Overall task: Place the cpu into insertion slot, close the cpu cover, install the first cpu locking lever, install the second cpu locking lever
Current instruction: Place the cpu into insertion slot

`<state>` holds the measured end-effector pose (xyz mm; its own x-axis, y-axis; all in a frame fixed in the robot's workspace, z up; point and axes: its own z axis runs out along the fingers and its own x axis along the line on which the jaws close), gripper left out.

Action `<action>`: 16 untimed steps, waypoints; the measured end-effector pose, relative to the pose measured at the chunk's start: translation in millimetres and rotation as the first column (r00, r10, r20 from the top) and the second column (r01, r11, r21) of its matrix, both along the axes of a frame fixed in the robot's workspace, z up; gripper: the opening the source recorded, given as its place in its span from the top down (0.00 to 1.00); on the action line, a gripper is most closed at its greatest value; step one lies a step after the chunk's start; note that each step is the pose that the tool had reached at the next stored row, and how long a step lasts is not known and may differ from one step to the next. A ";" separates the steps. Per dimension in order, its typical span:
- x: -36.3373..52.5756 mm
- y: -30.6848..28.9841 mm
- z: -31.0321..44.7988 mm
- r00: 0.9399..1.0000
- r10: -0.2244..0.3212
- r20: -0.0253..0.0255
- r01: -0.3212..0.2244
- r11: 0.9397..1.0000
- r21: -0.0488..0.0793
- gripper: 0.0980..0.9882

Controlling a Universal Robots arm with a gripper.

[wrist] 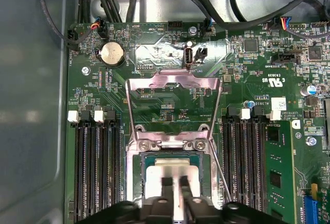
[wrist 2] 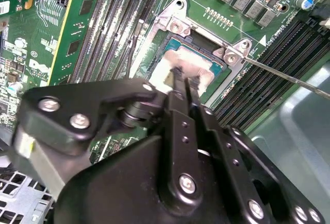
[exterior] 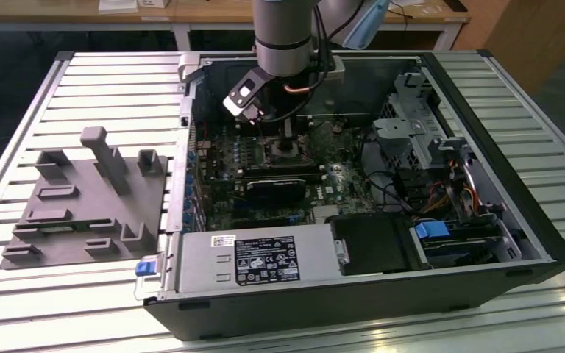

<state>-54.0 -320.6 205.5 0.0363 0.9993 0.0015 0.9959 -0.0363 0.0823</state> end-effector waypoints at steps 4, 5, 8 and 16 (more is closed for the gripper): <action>0.0 0.0 0.0 1.000 0.000 0.000 0.000 1.000 0.000 1.00; 0.0 0.0 0.0 1.000 0.000 0.000 0.000 1.000 0.000 1.00; 0.0 0.0 0.2 1.000 0.000 0.000 0.000 1.000 0.000 1.00; 0.0 0.0 16.4 1.000 0.000 0.000 0.000 1.000 0.000 1.00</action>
<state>-53.9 -320.5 222.0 0.0362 0.9993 0.0013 0.9960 -0.0362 0.0823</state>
